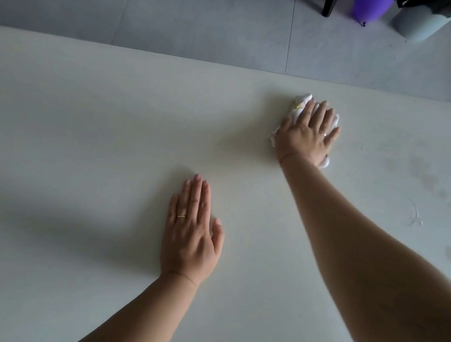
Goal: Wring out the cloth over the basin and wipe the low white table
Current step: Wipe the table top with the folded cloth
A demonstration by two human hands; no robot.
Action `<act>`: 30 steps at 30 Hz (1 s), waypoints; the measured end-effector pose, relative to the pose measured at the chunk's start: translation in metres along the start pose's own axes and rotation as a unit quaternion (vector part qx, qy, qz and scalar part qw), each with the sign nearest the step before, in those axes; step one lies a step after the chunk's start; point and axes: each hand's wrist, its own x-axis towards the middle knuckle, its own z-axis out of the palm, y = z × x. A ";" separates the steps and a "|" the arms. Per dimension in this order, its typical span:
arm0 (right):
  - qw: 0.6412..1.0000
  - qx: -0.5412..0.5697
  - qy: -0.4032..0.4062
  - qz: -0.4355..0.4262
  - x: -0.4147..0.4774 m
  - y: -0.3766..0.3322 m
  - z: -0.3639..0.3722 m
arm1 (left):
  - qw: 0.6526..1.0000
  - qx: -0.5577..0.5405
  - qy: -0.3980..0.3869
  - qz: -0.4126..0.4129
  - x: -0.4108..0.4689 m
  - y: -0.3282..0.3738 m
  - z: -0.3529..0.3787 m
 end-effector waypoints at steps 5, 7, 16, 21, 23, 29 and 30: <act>0.967 0.004 -0.039 -0.250 -0.054 -0.071 0.021 | 1.000 -0.003 0.003 -0.001 0.000 0.001 -0.003; 0.939 -0.018 -0.055 -0.339 -0.052 -0.065 0.018 | 1.000 -0.002 0.002 -0.001 -0.001 0.001 -0.004; 0.999 -0.006 -0.019 -0.048 0.042 -0.036 -0.003 | 1.000 -0.004 -0.009 -0.002 -0.001 0.001 -0.004; 0.974 0.002 -0.058 -0.220 0.011 -0.103 0.009 | 1.000 0.002 -0.015 -0.007 -0.001 0.002 -0.004; 0.945 -0.021 -0.074 -0.317 0.003 -0.108 0.009 | 1.000 0.003 -0.014 -0.005 -0.001 0.002 -0.004; 0.963 -0.029 -0.040 -0.265 0.049 -0.016 -0.011 | 1.000 -0.002 -0.009 0.004 -0.001 0.000 -0.004; 0.973 -0.029 -0.028 -0.226 0.059 0.010 -0.017 | 1.000 -0.002 -0.007 0.006 -0.001 0.000 -0.003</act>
